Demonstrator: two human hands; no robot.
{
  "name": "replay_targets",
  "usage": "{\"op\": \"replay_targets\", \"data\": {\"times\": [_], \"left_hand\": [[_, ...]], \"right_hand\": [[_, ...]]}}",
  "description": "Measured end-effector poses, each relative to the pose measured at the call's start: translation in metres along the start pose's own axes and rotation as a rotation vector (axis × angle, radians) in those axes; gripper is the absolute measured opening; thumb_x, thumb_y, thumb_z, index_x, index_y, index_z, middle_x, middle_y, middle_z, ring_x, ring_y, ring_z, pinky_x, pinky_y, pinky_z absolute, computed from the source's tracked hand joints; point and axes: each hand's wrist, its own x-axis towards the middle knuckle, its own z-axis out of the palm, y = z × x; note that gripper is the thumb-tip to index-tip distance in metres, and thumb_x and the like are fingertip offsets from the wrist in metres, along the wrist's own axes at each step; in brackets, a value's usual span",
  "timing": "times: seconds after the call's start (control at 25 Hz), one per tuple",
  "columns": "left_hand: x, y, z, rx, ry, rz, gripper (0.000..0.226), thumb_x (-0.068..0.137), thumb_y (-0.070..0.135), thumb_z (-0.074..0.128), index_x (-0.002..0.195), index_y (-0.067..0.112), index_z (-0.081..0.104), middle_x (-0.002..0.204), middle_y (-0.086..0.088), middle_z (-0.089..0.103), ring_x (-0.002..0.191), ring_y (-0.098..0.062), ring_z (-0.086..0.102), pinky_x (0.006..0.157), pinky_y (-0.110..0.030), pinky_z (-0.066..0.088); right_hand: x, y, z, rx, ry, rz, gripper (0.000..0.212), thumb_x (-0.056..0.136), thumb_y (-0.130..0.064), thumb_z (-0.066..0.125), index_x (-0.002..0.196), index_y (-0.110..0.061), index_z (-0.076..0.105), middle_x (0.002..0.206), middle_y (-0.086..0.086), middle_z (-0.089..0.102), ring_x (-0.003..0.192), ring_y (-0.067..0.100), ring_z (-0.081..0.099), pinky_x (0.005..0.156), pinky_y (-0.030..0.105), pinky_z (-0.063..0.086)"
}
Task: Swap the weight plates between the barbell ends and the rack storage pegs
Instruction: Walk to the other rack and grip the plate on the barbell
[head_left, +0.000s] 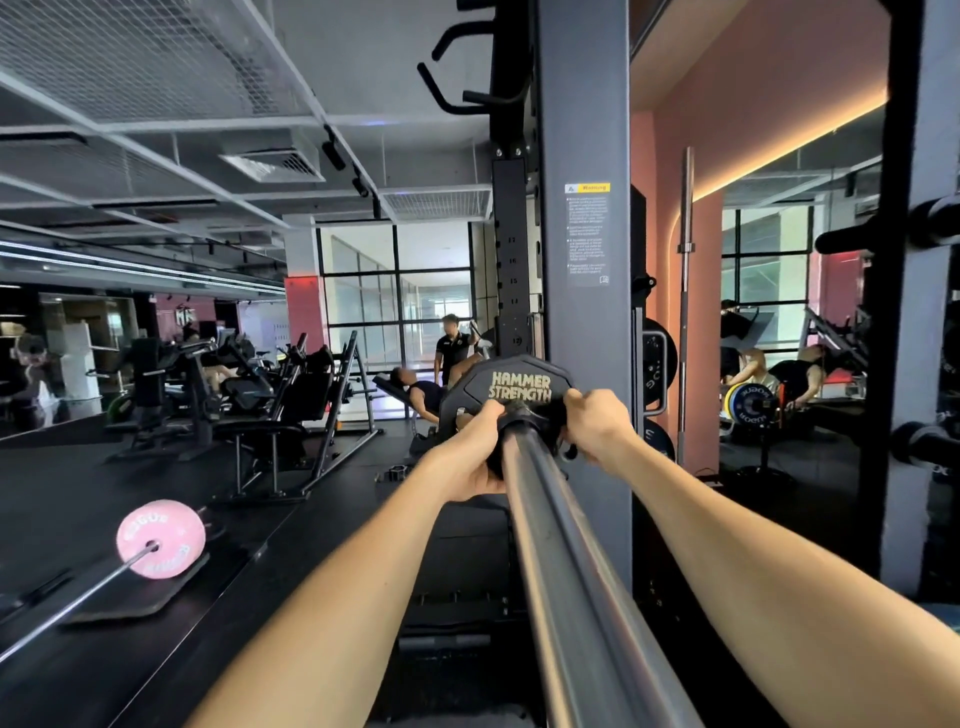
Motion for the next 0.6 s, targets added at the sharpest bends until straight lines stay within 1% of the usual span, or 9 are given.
{"op": "replay_targets", "data": {"times": [0.04,0.12,0.2,0.28,0.36,0.4,0.48,0.52,0.6], "left_hand": [[-0.001,-0.003,0.0,-0.016,-0.005,0.008,0.043,0.098,0.045,0.039,0.096,0.008,0.059,0.07,-0.006,0.065,0.061,-0.017,0.063,0.046,-0.022,0.051],[-0.007,-0.002,0.001,-0.013,-0.017,0.025,0.042,0.099,0.045,0.038,0.09,0.009,0.058,0.068,-0.005,0.064,0.061,-0.016,0.062,0.046,-0.021,0.05],[-0.014,-0.001,0.001,0.005,-0.013,0.008,0.043,0.098,0.047,0.038,0.091,0.01,0.058,0.072,-0.005,0.065,0.063,-0.017,0.063,0.048,-0.023,0.051],[-0.029,0.002,0.005,0.03,-0.002,0.022,0.04,0.099,0.045,0.037,0.091,0.011,0.055,0.071,-0.006,0.064,0.06,-0.017,0.062,0.045,-0.024,0.051],[-0.046,0.002,0.009,0.05,0.017,0.018,0.035,0.1,0.044,0.035,0.096,0.012,0.05,0.071,-0.006,0.061,0.056,-0.016,0.06,0.044,-0.024,0.05],[-0.054,0.001,0.011,0.068,0.012,0.02,0.033,0.1,0.043,0.034,0.097,0.013,0.048,0.071,-0.006,0.06,0.055,-0.016,0.059,0.045,-0.024,0.051],[-0.069,-0.002,0.013,0.073,0.007,0.031,0.031,0.101,0.042,0.033,0.093,0.014,0.045,0.073,-0.007,0.059,0.058,-0.017,0.058,0.053,-0.029,0.053],[-0.077,-0.003,0.014,0.073,-0.002,0.032,0.033,0.101,0.043,0.033,0.095,0.013,0.047,0.075,-0.008,0.06,0.061,-0.018,0.059,0.056,-0.03,0.054],[-0.094,-0.005,0.015,0.085,-0.028,0.031,0.041,0.101,0.045,0.032,0.104,0.01,0.052,0.08,-0.01,0.062,0.067,-0.02,0.061,0.057,-0.031,0.056]], "right_hand": [[-0.001,-0.002,-0.001,-0.025,-0.045,0.002,0.038,0.097,-0.029,0.04,0.073,-0.003,0.054,0.068,0.014,0.055,0.045,0.021,0.04,0.04,0.022,0.029],[-0.003,-0.006,-0.002,-0.064,-0.107,0.011,0.04,0.096,-0.031,0.045,0.065,-0.007,0.052,0.06,0.009,0.053,0.041,0.02,0.039,0.037,0.019,0.026],[-0.008,-0.008,-0.002,-0.066,-0.128,0.056,0.043,0.095,-0.029,0.046,0.058,-0.009,0.049,0.053,0.007,0.051,0.036,0.019,0.036,0.034,0.016,0.024],[-0.013,-0.008,-0.002,-0.032,-0.156,0.117,0.042,0.096,-0.026,0.044,0.059,-0.008,0.05,0.051,0.007,0.052,0.031,0.017,0.033,0.034,0.014,0.023],[-0.024,-0.012,-0.007,-0.011,-0.191,0.163,0.039,0.098,-0.024,0.042,0.063,-0.007,0.049,0.052,0.008,0.051,0.031,0.016,0.03,0.034,0.012,0.022],[-0.032,-0.015,-0.011,-0.002,-0.202,0.172,0.038,0.098,-0.022,0.041,0.065,-0.007,0.049,0.052,0.009,0.05,0.032,0.016,0.029,0.034,0.011,0.022],[-0.047,-0.019,-0.018,0.022,-0.215,0.188,0.037,0.099,-0.019,0.039,0.065,-0.007,0.047,0.053,0.01,0.047,0.029,0.015,0.026,0.033,0.01,0.021],[-0.058,-0.022,-0.023,0.031,-0.222,0.199,0.037,0.099,-0.018,0.038,0.065,-0.007,0.046,0.053,0.01,0.046,0.027,0.014,0.024,0.033,0.009,0.02],[-0.081,-0.026,-0.032,0.03,-0.232,0.207,0.038,0.1,-0.019,0.036,0.065,-0.008,0.045,0.054,0.009,0.045,0.026,0.012,0.024,0.033,0.008,0.02]]}}
